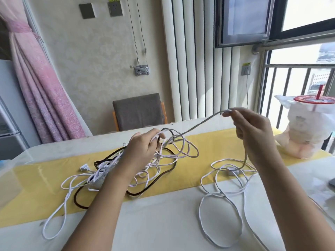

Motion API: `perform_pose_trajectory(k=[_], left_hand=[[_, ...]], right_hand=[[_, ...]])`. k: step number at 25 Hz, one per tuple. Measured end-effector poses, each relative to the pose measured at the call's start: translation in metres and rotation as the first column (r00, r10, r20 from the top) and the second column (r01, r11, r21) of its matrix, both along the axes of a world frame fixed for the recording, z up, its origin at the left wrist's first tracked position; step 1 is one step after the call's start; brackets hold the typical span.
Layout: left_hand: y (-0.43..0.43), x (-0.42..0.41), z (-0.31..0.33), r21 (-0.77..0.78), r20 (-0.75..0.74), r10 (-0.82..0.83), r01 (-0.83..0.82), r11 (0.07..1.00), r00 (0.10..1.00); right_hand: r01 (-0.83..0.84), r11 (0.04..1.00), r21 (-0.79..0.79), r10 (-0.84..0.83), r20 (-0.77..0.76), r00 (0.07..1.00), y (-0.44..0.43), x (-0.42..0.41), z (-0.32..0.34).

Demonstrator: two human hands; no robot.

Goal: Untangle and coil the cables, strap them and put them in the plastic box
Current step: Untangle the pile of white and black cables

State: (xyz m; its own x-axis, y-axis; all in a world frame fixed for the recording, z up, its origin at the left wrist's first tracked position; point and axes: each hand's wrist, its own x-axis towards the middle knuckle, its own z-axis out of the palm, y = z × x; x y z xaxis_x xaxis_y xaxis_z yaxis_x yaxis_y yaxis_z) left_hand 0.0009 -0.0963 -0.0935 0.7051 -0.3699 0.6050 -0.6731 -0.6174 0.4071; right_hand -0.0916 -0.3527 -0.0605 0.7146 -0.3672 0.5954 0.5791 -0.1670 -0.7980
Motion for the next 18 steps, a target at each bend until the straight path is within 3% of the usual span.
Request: perform_pose_trajectory(k=[2,4,5,7,8,9,11,13,16,18], left_hand=[[0.019,0.003,0.007,0.006,-0.037,0.146,-0.145,0.989,0.989],[0.027,0.003,0.010,-0.028,-0.179,0.206,-0.214,0.976,0.962],[0.026,0.001,0.011,-0.077,-0.289,0.158,-0.188,0.979,0.944],[0.018,-0.004,0.012,-0.134,-0.470,0.018,-0.091,0.987,0.883],[0.014,-0.007,0.012,-0.130,-0.524,-0.032,-0.043,0.991,0.851],[0.010,-0.009,0.011,-0.127,-0.567,-0.070,-0.003,0.992,0.821],[0.002,-0.012,0.009,-0.101,-0.608,-0.085,0.029,0.994,0.789],[-0.003,-0.013,0.007,-0.049,-0.604,-0.050,0.026,0.998,0.796],[-0.002,-0.016,0.010,-0.099,-0.638,-0.153,0.116,0.988,0.754],[-0.004,-0.022,0.010,-0.128,-0.699,-0.270,0.256,0.958,0.662]], right_hand=[[0.223,0.972,0.067,-0.225,0.017,0.974,-0.014,0.003,-0.001],[0.443,0.879,-0.174,-0.469,-0.150,0.871,-0.023,0.010,-0.009],[0.437,0.812,-0.387,-0.553,-0.267,0.789,-0.026,0.014,-0.017],[0.187,0.603,-0.776,-0.687,-0.386,0.615,-0.020,0.018,-0.031],[0.067,0.515,-0.854,-0.708,-0.380,0.596,-0.012,0.019,-0.036],[0.008,0.497,-0.868,-0.666,-0.375,0.645,-0.002,0.021,-0.038],[-0.056,0.667,-0.743,-0.420,-0.437,0.795,0.023,0.023,-0.041],[-0.174,0.756,-0.631,-0.216,-0.492,0.843,0.053,0.022,-0.048],[-0.357,0.615,-0.703,-0.276,-0.616,0.738,0.075,0.023,-0.063],[-0.335,0.516,-0.788,-0.391,-0.565,0.727,0.074,0.024,-0.062]])
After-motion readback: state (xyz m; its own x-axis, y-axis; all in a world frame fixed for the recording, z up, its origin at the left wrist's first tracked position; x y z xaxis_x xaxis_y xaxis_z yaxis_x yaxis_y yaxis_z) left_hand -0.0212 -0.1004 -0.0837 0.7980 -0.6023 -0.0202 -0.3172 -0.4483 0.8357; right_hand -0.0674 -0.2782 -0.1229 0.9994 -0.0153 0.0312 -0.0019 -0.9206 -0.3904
